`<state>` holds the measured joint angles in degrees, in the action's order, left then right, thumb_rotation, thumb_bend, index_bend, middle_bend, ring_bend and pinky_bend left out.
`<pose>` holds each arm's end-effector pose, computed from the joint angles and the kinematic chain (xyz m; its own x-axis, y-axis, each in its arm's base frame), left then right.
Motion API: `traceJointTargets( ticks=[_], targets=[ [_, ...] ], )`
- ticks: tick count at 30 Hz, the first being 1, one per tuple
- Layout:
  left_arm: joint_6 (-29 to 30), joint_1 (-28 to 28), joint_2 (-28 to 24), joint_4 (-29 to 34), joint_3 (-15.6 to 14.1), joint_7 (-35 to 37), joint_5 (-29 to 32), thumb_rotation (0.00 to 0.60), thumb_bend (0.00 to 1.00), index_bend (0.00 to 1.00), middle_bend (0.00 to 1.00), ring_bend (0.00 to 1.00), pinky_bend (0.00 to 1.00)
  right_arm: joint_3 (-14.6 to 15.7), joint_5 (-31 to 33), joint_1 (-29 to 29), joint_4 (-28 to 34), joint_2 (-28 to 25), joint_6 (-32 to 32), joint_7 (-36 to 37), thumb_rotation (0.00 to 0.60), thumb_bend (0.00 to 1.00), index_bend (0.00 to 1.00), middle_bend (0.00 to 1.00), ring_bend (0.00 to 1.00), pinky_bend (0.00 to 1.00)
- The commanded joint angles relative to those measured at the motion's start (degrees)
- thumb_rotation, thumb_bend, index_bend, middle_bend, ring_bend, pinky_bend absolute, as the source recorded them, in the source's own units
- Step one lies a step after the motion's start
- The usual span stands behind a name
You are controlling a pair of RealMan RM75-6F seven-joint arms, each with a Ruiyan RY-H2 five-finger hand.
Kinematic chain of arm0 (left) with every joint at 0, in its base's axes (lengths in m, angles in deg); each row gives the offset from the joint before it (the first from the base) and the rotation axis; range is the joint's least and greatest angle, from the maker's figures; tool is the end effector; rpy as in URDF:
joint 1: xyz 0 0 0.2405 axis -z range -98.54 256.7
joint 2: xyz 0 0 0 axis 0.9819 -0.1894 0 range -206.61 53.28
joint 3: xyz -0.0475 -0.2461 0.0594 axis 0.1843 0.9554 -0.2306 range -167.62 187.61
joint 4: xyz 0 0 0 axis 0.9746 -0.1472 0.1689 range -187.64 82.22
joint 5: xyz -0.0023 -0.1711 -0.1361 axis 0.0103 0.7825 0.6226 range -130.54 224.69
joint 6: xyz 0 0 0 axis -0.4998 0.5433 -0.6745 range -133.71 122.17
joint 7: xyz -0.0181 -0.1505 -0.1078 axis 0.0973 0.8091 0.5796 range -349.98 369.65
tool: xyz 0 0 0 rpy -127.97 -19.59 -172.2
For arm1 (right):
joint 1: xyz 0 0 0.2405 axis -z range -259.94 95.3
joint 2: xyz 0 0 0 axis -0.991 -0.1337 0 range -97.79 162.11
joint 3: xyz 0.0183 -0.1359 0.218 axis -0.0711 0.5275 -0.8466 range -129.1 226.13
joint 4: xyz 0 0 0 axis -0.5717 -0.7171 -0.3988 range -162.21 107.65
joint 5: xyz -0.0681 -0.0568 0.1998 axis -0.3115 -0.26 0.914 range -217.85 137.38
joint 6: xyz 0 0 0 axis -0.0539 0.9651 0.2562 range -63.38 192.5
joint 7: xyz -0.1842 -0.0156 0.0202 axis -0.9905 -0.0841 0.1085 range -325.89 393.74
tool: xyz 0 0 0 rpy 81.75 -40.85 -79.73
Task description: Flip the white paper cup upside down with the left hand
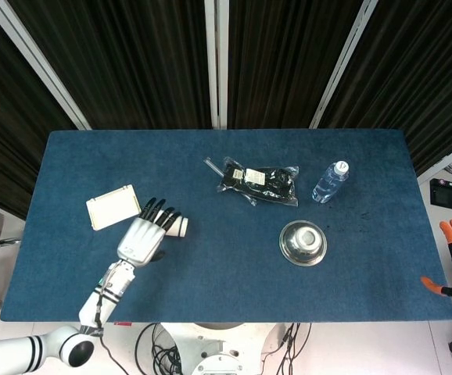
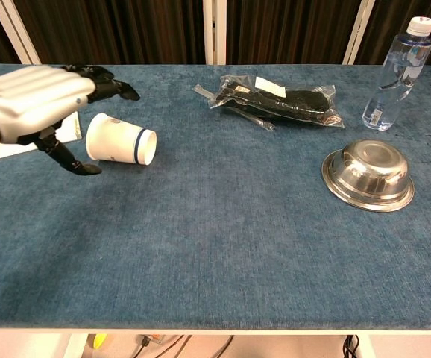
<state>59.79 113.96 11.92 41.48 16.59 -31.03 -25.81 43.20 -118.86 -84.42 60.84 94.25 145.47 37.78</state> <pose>-0.1284 0.3273 -0.0303 0.6423 0.0459 0.7651 0.6957 -0.4539 -0.5568 -0.3662 -0.2157 0.1796 0.4108 -0.0340 0.9111 -0.8959 0.1703 0.4103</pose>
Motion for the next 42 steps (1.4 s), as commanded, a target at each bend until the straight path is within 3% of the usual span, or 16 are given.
traceJointTargets(
  ticks=[1,7,18,32,42],
  targets=[
    [-0.69,7.27,1.82,5.96,2.42,-25.17,12.38,0.6,0.14,0.14,0.12,0.0,0.0,-0.01,0.23,0.12,-0.33,-0.08,-0.07,0.51,0.6,0.03,0.0,0.0,0.0,0.0],
    [-2.04,11.36,5.78,-1.84,0.97,-31.24,12.69,0.6,0.14,0.14,0.12,0.0,0.0,-0.02,0.77,0.0,-1.39,0.07,-0.95,1.68,0.6,0.03,0.0,0.0,0.0,0.0],
    [-5.27,15.42,8.41,-10.01,0.24,-31.56,14.27,0.6,0.14,0.15,0.15,0.0,0.0,0.18,0.5,-0.15,-1.92,0.31,-1.31,2.19,0.6,0.03,0.0,0.0,0.0,0.0],
    [-6.42,17.81,9.94,-15.19,-0.69,-31.14,15.93,0.6,0.17,0.29,0.29,0.0,0.0,0.43,0.45,-0.33,-2.17,0.48,-1.97,2.53,0.6,0.03,0.0,0.0,0.0,0.0],
    [-5.65,18.4,11.79,-21.12,-2.57,-25.68,9.6,0.6,0.2,0.43,0.44,0.07,0.04,0.61,0.74,-0.47,-2.93,0.44,-2.94,3.44,0.6,0.03,0.0,0.0,0.0,0.0]
  ],
)
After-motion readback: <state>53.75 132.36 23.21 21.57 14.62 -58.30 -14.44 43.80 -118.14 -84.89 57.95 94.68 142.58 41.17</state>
